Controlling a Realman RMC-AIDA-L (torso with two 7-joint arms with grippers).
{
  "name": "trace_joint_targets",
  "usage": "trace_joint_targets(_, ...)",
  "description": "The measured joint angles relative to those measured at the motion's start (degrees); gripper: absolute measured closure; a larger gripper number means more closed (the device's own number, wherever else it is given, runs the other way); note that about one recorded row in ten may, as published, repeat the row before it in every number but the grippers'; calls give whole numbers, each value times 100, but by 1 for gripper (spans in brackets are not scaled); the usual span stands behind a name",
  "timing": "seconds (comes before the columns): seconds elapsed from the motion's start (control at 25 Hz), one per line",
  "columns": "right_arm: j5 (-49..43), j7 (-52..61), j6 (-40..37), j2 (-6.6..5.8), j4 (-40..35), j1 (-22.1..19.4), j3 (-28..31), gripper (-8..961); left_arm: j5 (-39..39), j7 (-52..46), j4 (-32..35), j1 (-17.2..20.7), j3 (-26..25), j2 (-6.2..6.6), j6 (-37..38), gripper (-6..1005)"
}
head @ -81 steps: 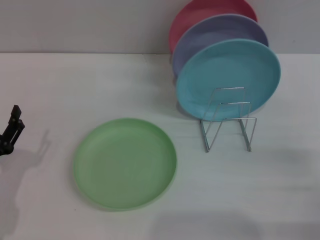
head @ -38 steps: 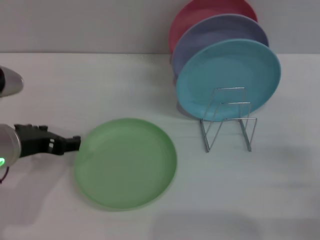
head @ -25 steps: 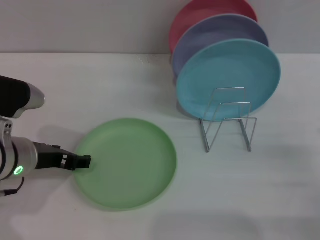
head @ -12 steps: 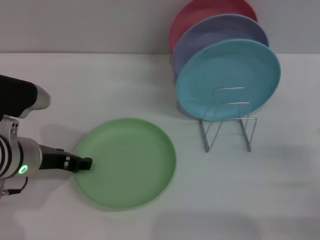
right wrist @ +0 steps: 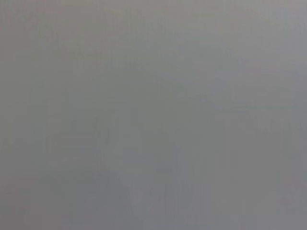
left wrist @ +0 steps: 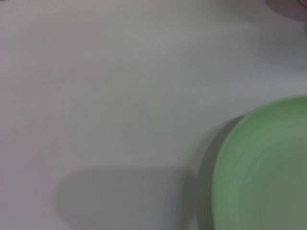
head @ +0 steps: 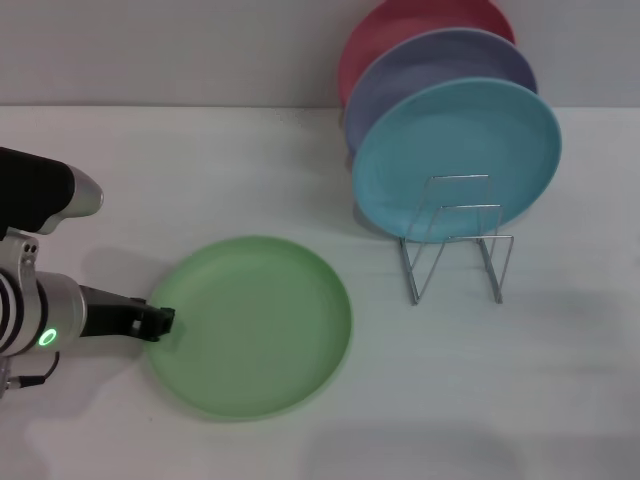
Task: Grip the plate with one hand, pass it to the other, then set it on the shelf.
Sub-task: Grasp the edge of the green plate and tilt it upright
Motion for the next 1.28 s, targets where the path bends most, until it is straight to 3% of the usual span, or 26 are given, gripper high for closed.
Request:
trace_joint_targets(0.08, 0, -4, 4, 0, 0, -3, 0, 144, -3, 32, 15, -1, 12, 0, 1, 528)
trace_joint_targets(0.2, 0, -6, 10, 0, 0, -7, 0, 144, -10, 60, 23, -20, 39, -2, 4, 773)
trace_joint_targets(0.4, 6, -8, 23, 0, 1, -23, 0, 144, -28, 137, 53, -10, 47, -9, 58, 908)
trace_joint_targets(0.76, 15, -5, 358, 0, 81, -50, -51, 144, -393, 567, 556, 259, -10, 4, 437, 931)
trace_joint_targets(1.08, 53, 185, 560, -5, 1922, -374, -1062, 143, -601, 906, 1007, 390, -233, 8, 639, 990)
trace_joint_targets(1.28, 61, 167, 533, -19, 1929, -261, -1188, 143, -595, 910, 1068, 362, -296, 9, 173, 1000)
